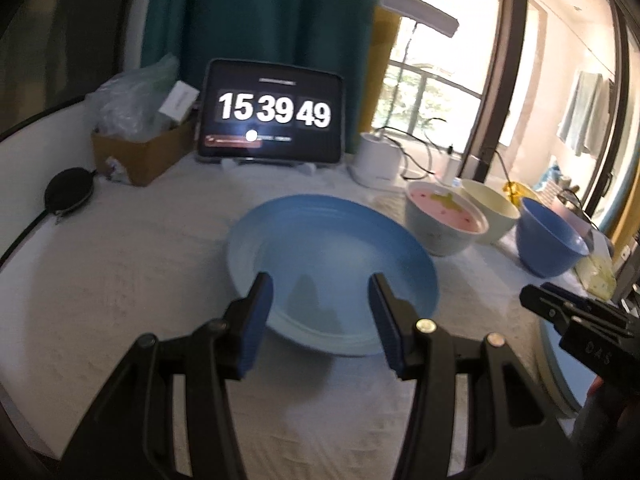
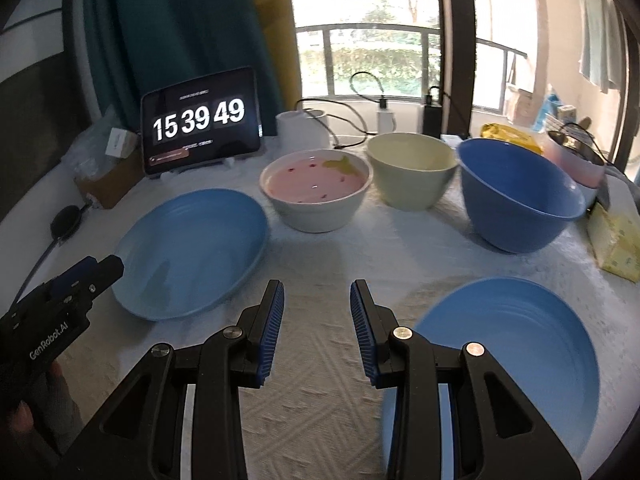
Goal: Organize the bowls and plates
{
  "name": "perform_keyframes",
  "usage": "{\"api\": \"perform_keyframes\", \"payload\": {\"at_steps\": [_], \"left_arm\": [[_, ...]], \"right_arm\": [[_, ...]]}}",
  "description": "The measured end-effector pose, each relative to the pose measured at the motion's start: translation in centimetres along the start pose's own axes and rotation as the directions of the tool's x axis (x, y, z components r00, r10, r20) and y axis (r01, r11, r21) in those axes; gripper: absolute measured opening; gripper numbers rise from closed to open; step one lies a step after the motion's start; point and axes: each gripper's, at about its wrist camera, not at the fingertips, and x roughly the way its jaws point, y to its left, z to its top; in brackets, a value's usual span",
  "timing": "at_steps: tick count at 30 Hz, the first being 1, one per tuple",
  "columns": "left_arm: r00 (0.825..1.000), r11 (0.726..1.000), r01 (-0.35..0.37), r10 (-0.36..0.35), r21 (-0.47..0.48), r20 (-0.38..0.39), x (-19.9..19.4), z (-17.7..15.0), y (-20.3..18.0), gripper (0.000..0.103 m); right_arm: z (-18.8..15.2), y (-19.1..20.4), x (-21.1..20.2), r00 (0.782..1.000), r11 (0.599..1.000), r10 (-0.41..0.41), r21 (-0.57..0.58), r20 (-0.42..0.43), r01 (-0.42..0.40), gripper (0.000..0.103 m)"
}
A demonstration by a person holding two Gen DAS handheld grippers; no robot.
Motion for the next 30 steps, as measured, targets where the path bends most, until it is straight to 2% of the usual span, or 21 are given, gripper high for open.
{"api": "perform_keyframes", "payload": {"at_steps": [14, 18, 30], "left_arm": [[0.997, 0.997, -0.052, 0.049, -0.055, -0.051, 1.9, 0.0, 3.4, 0.051], [0.994, 0.996, -0.043, 0.035, -0.08, -0.107, 3.2, 0.3, 4.2, 0.051], [0.983, 0.99, -0.082, 0.061, -0.111, -0.174, 4.9, 0.7, 5.2, 0.051]], "right_arm": [[1.0, 3.4, 3.7, 0.993, 0.995, 0.093, -0.018, -0.075, -0.095, 0.037], [1.3, 3.9, 5.5, 0.988, 0.994, 0.107, 0.0, -0.108, -0.108, 0.037], [1.2, 4.2, 8.9, 0.98, 0.994, 0.112, 0.029, -0.166, -0.109, 0.036]]}}
